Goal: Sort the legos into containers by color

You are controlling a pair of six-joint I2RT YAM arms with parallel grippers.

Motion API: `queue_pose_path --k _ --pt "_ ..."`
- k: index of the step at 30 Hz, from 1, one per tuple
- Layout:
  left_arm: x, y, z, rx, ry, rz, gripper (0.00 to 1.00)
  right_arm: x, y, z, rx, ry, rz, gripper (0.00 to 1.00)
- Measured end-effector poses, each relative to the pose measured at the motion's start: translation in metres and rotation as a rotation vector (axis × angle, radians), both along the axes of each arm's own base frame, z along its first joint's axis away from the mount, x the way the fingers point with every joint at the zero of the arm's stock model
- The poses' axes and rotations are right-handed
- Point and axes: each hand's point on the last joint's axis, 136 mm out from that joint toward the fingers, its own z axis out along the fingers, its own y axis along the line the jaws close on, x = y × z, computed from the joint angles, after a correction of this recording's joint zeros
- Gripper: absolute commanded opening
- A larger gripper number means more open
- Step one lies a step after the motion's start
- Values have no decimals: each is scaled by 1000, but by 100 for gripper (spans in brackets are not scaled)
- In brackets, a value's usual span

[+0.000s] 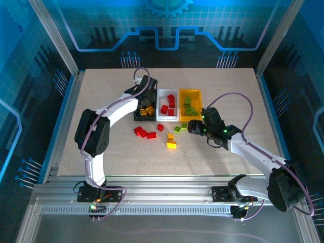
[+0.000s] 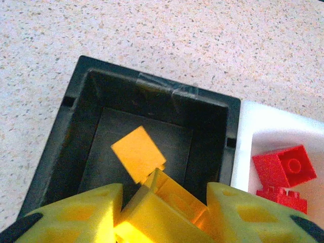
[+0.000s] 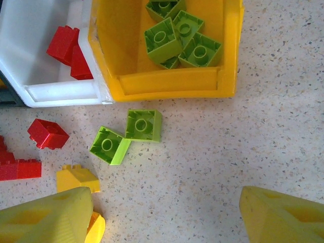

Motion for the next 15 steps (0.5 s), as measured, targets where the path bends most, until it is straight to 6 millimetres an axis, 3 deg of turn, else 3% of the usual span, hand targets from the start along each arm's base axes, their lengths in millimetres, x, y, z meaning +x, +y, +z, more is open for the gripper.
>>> queue_pose_path --k 3,8,15 --pt "9 -1 -4 -1 7 8 50 -1 1 -1 2 5 4 78" --pt "9 4 -12 -2 38 14 63 -3 4 -1 17 13 18 80" --pt "5 -5 -9 -68 46 -7 85 -6 11 -4 38 27 49 84"
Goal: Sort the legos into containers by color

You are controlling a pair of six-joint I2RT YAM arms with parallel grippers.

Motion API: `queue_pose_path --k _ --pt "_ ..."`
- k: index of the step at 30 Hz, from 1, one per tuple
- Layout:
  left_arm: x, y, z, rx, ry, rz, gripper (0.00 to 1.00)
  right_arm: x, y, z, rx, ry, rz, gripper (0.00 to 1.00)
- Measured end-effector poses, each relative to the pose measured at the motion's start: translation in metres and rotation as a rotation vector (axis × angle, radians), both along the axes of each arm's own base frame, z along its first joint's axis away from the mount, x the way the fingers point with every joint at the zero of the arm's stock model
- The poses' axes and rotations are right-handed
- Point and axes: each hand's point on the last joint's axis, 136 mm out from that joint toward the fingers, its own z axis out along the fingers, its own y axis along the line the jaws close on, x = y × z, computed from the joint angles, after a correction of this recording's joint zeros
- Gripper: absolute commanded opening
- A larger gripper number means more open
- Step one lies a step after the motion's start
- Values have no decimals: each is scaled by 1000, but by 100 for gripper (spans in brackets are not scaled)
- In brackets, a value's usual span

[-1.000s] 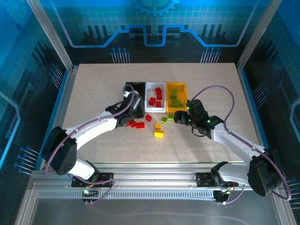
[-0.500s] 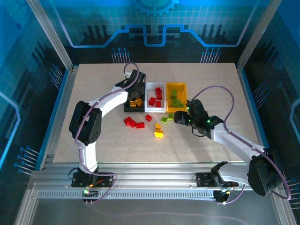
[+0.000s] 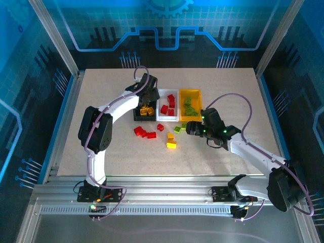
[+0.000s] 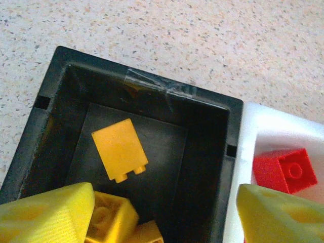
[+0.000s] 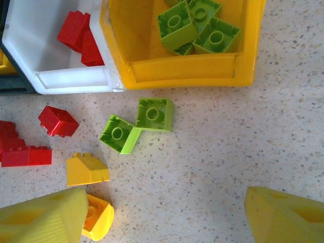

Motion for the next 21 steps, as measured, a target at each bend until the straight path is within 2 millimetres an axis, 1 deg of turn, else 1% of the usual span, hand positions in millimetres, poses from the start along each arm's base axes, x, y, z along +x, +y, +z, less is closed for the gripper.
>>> queue_pose_path --k 1,3,5,8,10,11,12,14,16,19,21 --pt "-5 -1 4 -15 -4 -9 91 -1 3 -1 4 3 10 85" --pt "-17 -3 15 -48 -17 -22 98 -3 12 -5 4 13 37 86" --pt "-32 -5 30 -85 -40 -36 99 -8 23 -12 -4 29 74 87" --pt "-59 -15 57 -138 -98 -80 99 -16 44 -26 -26 64 136 89" --pt "-84 -23 69 -176 -127 -117 99 -19 58 -34 -44 85 174 89" --pt "-95 -27 72 -191 -136 -133 99 -19 65 -37 -51 92 189 90" --pt "-108 -30 73 -204 -141 -152 99 -20 72 -40 -57 99 202 90" --pt "-133 -34 68 -221 -136 -184 99 -20 83 -46 -71 109 223 90" --pt "-159 -35 57 -228 -119 -210 99 -19 93 -52 -88 122 236 90" --pt "-189 -29 40 -232 -86 -222 99 -16 106 -59 -107 134 249 90" --pt "-204 -23 31 -234 -70 -221 99 -16 114 -64 -118 141 259 90"
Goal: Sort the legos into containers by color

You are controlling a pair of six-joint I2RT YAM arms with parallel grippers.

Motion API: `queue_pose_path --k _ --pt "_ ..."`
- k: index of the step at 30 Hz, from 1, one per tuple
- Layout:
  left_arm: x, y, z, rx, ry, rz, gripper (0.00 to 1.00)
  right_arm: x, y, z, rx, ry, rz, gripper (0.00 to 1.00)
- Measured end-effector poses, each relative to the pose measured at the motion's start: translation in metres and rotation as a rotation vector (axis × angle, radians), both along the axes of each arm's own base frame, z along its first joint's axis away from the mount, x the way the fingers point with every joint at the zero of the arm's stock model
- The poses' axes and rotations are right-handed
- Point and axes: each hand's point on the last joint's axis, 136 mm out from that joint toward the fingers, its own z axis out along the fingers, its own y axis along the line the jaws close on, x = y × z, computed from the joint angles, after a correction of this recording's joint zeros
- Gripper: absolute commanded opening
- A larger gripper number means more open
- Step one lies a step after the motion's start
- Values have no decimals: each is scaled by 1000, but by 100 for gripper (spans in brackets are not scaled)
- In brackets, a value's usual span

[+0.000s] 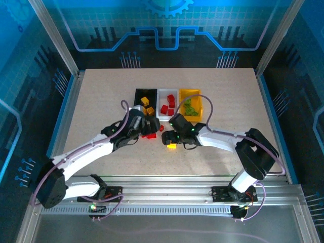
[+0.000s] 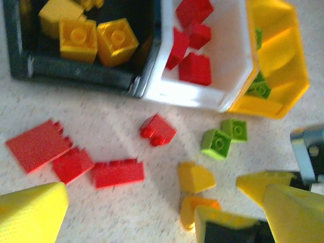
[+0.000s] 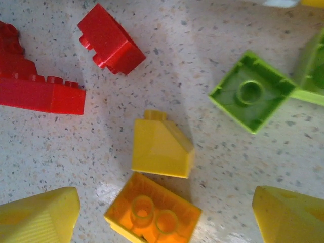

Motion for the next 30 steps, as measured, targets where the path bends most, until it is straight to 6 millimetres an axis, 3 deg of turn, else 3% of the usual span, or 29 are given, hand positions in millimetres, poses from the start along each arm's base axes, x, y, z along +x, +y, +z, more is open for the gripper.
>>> queue_pose_path --k 8,13,21,26,30 --pt "-41 36 -14 -18 7 58 99 -16 14 -18 -78 31 11 87" --pt "-54 51 -26 -2 17 92 99 -20 4 -34 -137 61 -28 76" --pt "-63 61 -46 38 61 114 99 -19 1 -35 -149 59 -39 55" --pt "-62 64 -47 44 60 129 99 -18 3 -20 -122 31 -21 47" --pt "-64 69 -50 59 72 153 99 -15 9 15 -56 -36 12 47"
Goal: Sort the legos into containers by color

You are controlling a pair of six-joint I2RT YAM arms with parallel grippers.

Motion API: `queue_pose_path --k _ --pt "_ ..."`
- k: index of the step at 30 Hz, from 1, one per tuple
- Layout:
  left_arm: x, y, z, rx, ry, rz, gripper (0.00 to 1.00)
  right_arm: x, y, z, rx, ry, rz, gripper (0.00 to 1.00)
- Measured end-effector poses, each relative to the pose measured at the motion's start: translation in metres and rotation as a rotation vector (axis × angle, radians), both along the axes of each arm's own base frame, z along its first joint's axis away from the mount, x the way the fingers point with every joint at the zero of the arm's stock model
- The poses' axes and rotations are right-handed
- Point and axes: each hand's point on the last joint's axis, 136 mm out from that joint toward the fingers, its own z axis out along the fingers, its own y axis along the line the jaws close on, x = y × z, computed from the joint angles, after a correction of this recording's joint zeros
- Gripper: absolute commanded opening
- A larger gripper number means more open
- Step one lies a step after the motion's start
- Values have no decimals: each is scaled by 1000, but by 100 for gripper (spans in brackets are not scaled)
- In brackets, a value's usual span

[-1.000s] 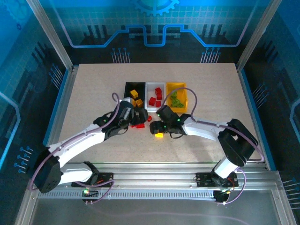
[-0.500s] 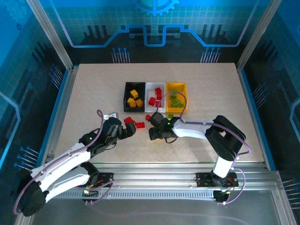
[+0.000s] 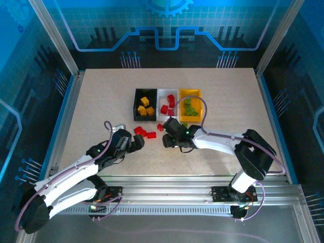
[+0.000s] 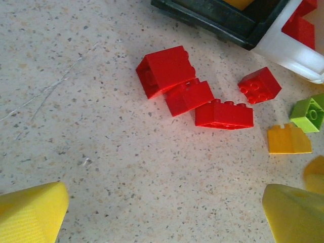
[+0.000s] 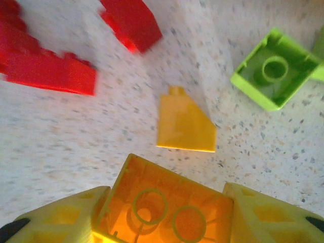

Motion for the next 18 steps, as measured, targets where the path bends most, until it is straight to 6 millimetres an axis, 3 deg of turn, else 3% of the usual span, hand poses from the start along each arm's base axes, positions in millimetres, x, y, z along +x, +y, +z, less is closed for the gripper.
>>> queue_pose_path --k 5,10,14,18 --pt "-2 2 -2 -3 7 8 99 20 32 46 71 -74 78 48" --pt "-5 4 0 -16 7 20 99 69 80 86 146 -148 122 49" --pt "-7 5 3 -26 -4 22 99 115 103 86 164 -162 116 51" --pt "-10 8 -1 -20 7 23 99 152 118 67 170 -150 109 54"
